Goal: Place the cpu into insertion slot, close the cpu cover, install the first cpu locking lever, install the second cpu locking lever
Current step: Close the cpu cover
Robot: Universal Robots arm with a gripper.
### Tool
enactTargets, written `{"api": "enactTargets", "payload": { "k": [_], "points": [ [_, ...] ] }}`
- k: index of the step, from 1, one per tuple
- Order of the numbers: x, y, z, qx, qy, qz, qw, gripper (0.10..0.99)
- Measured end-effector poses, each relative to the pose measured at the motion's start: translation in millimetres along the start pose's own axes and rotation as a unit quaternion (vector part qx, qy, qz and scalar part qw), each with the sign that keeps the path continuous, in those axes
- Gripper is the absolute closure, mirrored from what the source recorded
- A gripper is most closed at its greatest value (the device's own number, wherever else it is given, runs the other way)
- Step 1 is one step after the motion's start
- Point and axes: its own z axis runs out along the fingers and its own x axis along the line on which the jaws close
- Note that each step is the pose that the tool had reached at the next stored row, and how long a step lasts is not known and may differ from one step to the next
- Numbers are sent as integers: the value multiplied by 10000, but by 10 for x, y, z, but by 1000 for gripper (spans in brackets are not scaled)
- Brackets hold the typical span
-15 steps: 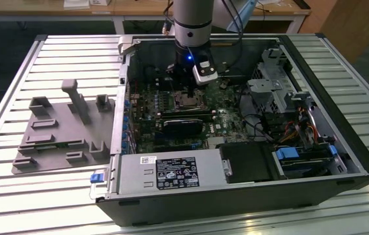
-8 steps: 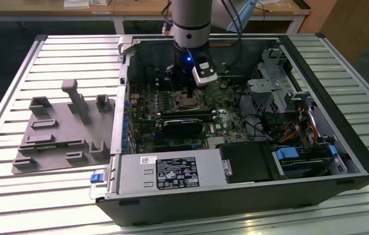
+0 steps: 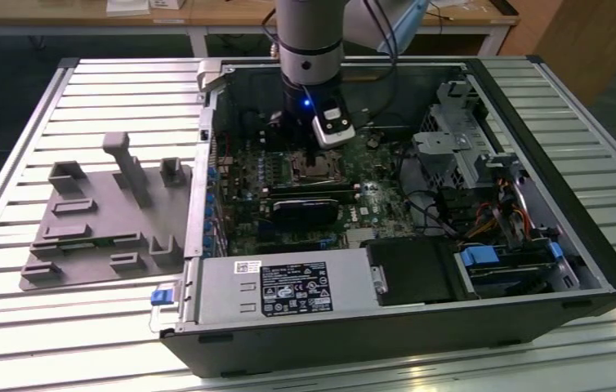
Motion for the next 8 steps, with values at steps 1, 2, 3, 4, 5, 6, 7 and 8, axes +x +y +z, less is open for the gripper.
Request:
{"api": "enactTargets", "payload": {
  "k": [1, 2, 3, 4, 5, 6, 7, 8],
  "points": [
    [17, -5, 4, -1, 1, -7, 10000, 984],
    [35, -11, 6, -1, 2, -14, 10000, 984],
    [53, -16, 8, -2, 3, -23, 10000, 984],
    [69, -20, 12, -6, 4, -35, 10000, 984],
    [81, -23, 17, -8, 5, -50, 10000, 984],
    [90, -26, 23, -11, 7, -76, 10000, 984],
    [95, -28, 28, -15, 10, -116, 9999, 984],
    [96, -29, 34, -20, 14, -173, 9998, 984]
  ]
}}
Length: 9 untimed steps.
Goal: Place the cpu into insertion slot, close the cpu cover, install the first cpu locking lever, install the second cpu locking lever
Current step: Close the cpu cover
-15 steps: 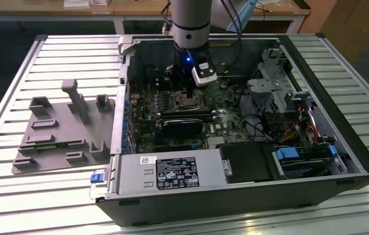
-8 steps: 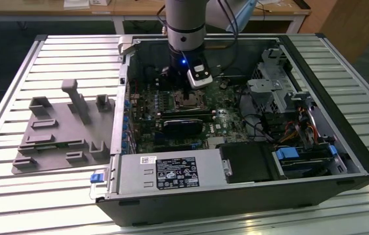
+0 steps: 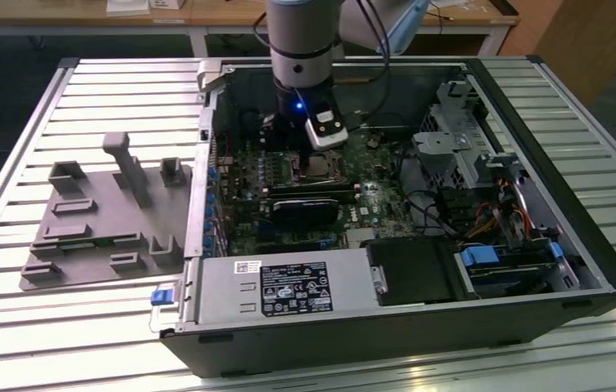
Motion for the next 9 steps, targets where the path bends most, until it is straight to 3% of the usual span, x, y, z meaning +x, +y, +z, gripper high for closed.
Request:
{"api": "enactTargets", "payload": {
  "k": [9],
  "points": [
    [33, -11, 59, -42, 34, -480, 9988, 984]
  ]
}}
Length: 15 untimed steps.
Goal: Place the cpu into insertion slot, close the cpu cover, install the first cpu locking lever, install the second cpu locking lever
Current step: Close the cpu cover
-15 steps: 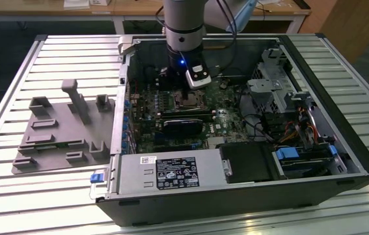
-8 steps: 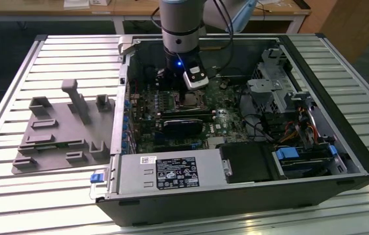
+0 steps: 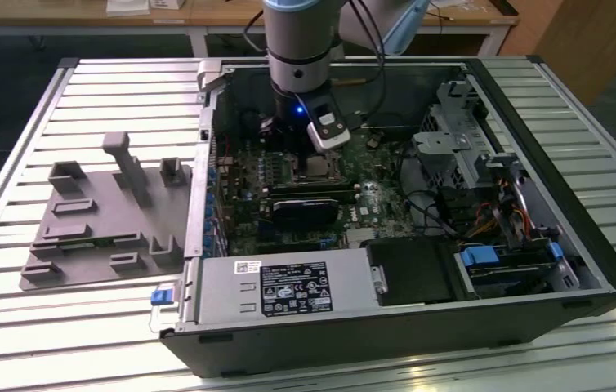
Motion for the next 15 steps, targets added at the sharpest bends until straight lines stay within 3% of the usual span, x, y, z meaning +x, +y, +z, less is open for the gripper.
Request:
{"api": "enactTargets", "payload": {
  "k": [11, 15],
  "points": [
    [43, -8, 33, -23, 29, -423, 9991, 984],
    [45, -8, 34, -39, 31, -442, 9990, 984]
  ]
}}
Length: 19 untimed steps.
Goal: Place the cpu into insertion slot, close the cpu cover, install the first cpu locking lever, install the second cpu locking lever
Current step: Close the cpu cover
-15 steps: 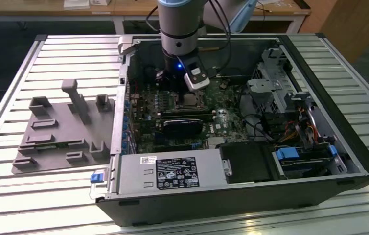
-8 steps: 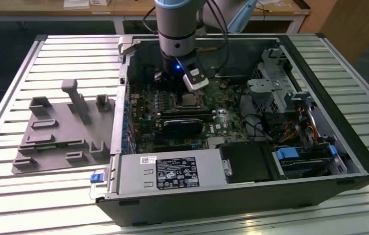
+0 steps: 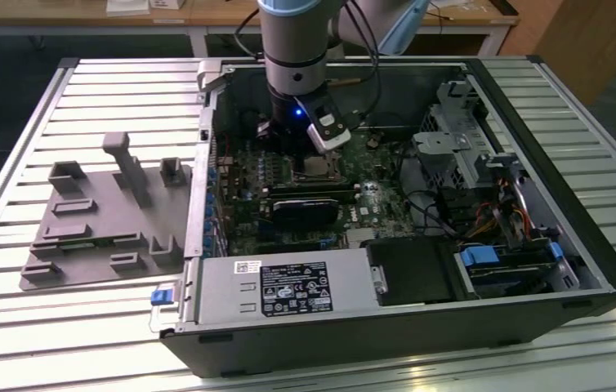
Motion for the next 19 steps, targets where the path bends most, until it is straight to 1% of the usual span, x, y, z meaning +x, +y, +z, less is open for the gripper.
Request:
{"api": "enactTargets", "payload": {
  "k": [7, 9, 11, 12, 15, 17, 19],
  "points": [
    [-3, 3, -42, -61, 3, -16, 10000, 984],
    [-3, 3, -42, -114, 5, -13, 9999, 984],
    [-5, 3, -42, -202, 8, -7, 9998, 984],
    [-10, 3, -43, -222, 9, -6, 9998, 984],
    [-31, 4, -41, -228, 9, -5, 9997, 984],
    [-31, 2, -37, -231, 8, -4, 9997, 984],
    [-32, 1, -30, -244, 9, -4, 9997, 984]
  ]
}}
